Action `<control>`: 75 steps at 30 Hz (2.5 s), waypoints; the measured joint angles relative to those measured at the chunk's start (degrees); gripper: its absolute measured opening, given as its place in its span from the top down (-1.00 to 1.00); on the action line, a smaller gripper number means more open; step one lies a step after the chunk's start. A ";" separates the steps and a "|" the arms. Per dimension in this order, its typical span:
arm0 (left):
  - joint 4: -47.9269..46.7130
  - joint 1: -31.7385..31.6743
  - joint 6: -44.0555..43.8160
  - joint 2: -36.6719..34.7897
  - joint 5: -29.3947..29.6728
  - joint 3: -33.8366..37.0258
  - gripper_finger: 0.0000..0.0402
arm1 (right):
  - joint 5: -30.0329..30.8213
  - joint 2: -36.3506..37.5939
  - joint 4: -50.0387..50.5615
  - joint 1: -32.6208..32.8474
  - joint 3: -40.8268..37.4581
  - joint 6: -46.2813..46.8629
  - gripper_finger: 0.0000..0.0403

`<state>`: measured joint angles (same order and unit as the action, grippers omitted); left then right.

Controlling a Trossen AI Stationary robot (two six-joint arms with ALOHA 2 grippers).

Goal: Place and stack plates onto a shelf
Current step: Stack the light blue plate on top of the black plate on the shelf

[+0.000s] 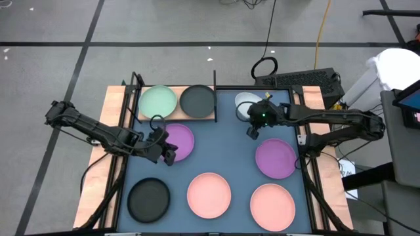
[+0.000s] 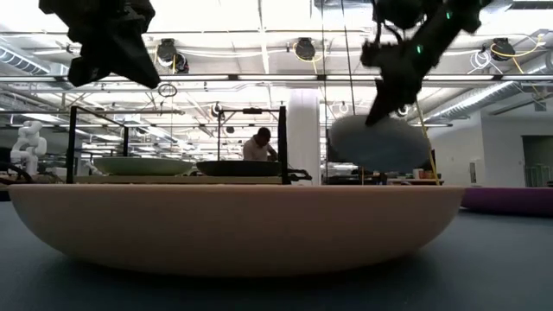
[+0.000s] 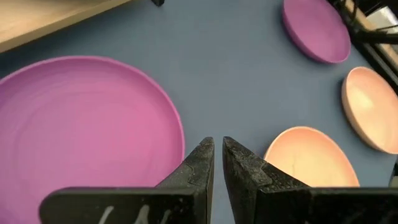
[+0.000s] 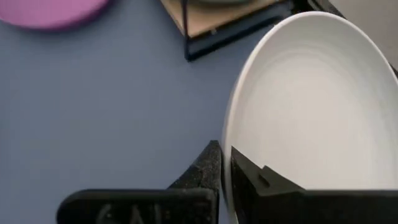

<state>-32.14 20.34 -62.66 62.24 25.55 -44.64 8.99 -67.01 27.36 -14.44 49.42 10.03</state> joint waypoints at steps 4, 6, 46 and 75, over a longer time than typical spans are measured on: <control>-2.23 1.01 -1.42 0.00 -0.01 0.02 0.82 | 1.66 -1.01 3.92 1.45 7.93 0.27 0.98; -2.92 1.33 -1.91 0.00 -0.01 0.00 0.82 | 3.45 -1.79 5.34 1.72 11.72 0.12 0.98; -2.75 3.47 -4.96 0.00 0.03 -0.01 0.82 | 8.75 -25.55 -7.13 1.70 51.59 -29.23 0.98; -2.09 6.45 -11.72 0.01 0.03 -0.01 0.82 | -10.80 -40.61 -19.30 1.79 51.55 -24.46 0.98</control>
<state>-34.23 26.79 -74.38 62.25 25.58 -44.64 -1.80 -107.63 8.06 -12.64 100.97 -14.43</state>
